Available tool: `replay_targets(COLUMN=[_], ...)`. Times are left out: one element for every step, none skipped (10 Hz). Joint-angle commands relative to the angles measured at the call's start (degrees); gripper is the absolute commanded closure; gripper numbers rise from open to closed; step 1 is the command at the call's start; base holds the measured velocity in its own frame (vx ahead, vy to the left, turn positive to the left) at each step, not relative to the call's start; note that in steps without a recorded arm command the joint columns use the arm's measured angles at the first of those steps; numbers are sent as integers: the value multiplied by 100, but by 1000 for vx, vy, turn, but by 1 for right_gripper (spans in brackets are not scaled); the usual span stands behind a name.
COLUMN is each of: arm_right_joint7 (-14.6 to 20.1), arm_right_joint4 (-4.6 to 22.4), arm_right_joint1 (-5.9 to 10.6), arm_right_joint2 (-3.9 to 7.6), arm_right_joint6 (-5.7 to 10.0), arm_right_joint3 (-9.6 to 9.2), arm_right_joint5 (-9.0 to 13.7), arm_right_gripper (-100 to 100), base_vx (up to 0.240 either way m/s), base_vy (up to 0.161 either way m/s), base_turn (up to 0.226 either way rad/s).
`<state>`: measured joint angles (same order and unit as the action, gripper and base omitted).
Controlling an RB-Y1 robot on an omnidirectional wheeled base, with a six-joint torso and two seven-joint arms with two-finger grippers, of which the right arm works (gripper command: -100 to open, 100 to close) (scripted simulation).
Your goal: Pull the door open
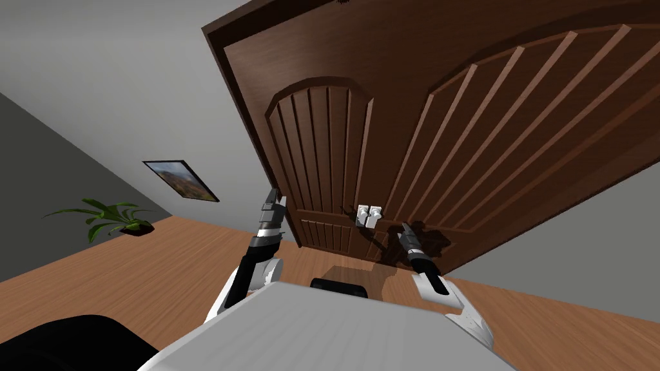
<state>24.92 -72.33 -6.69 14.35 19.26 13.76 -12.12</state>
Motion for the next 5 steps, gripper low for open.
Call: replay_targets(arm_right_joint7=[-3,-3,-3,-3,-3], arm_right_joint4=[-7,-23,-45,-21,-21], arm_right_joint1=[117,186,257,215,215], arm_right_joint2=[-64,-111,-162,-128,-128], arm_right_joint6=[23,43,65,54,54], arm_right_joint3=[-81,-151,-229,-178,-178], arm_right_joint5=[-5,-13,-22,-15,-15], arm_right_gripper=[-100,-100,-100,-100,100], base_vx=[175,175,208,99,-15], base_vy=[52,86,118,53,-5], base_turn=[184,184,184,35,-33])
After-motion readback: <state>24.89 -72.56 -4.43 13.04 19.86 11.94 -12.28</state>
